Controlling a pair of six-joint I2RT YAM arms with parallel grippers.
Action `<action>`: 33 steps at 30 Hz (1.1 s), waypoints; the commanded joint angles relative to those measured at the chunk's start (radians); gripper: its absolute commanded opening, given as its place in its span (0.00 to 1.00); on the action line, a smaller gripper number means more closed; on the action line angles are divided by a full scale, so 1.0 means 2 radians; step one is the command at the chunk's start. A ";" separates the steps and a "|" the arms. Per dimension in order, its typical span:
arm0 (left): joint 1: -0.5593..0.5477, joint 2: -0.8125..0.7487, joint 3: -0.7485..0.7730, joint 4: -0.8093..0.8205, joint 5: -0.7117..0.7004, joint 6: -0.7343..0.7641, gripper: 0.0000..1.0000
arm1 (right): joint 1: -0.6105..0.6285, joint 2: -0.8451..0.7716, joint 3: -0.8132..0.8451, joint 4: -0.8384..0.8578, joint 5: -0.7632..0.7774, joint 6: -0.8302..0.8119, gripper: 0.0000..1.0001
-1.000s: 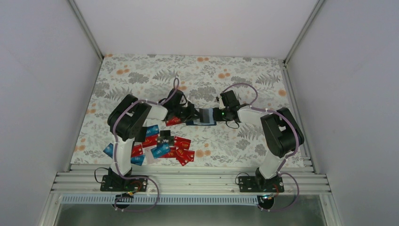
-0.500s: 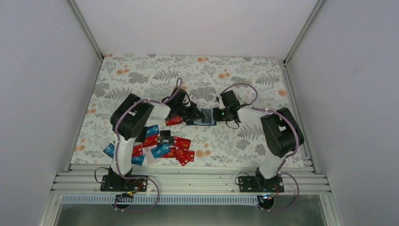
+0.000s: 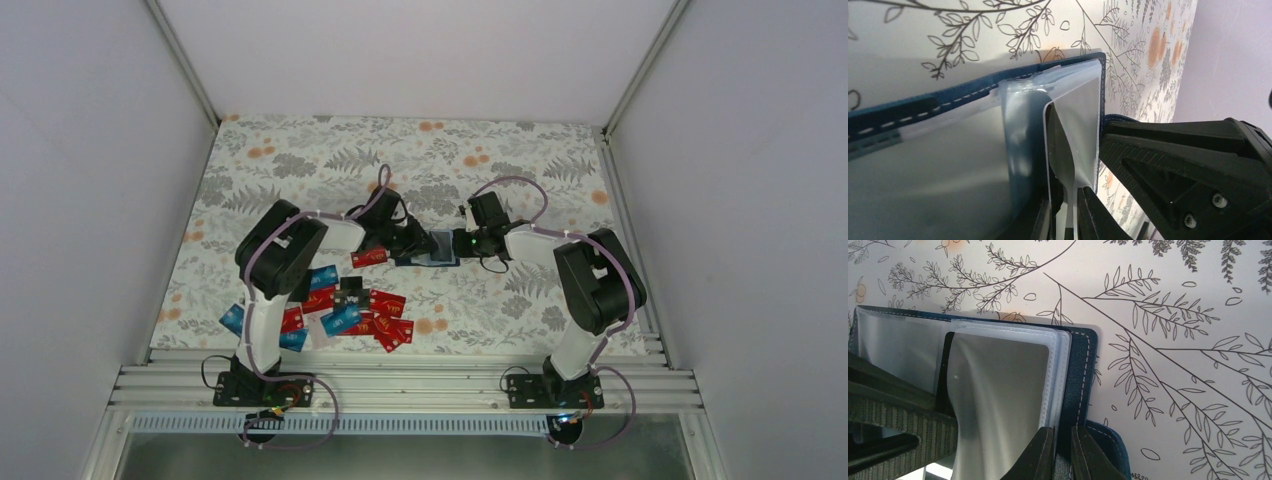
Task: Put the credit cards into the card holder
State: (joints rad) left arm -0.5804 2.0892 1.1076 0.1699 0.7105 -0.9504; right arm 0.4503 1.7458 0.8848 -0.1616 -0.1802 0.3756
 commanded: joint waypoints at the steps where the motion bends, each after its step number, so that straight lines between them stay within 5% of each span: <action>1: -0.008 -0.009 -0.012 -0.052 -0.041 0.010 0.18 | 0.003 0.035 -0.013 -0.037 0.001 -0.004 0.13; 8: -0.009 -0.040 -0.027 -0.065 -0.058 0.011 0.38 | 0.003 0.036 -0.012 -0.037 0.001 -0.004 0.13; 19: -0.018 -0.104 -0.023 -0.137 -0.108 0.053 0.92 | 0.003 0.037 -0.010 -0.036 -0.004 -0.004 0.13; 25: -0.023 -0.117 -0.007 -0.182 -0.171 0.100 0.86 | 0.002 0.024 -0.004 -0.037 -0.003 -0.004 0.13; 33: -0.031 -0.103 0.004 -0.183 -0.205 0.128 0.42 | 0.001 -0.016 0.010 -0.056 0.016 -0.002 0.14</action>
State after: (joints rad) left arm -0.6315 1.8725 1.0843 -0.1810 0.3519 -0.7399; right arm 0.4503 1.7538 0.9020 -0.1768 -0.1886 0.3729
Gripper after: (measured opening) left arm 0.477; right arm 0.131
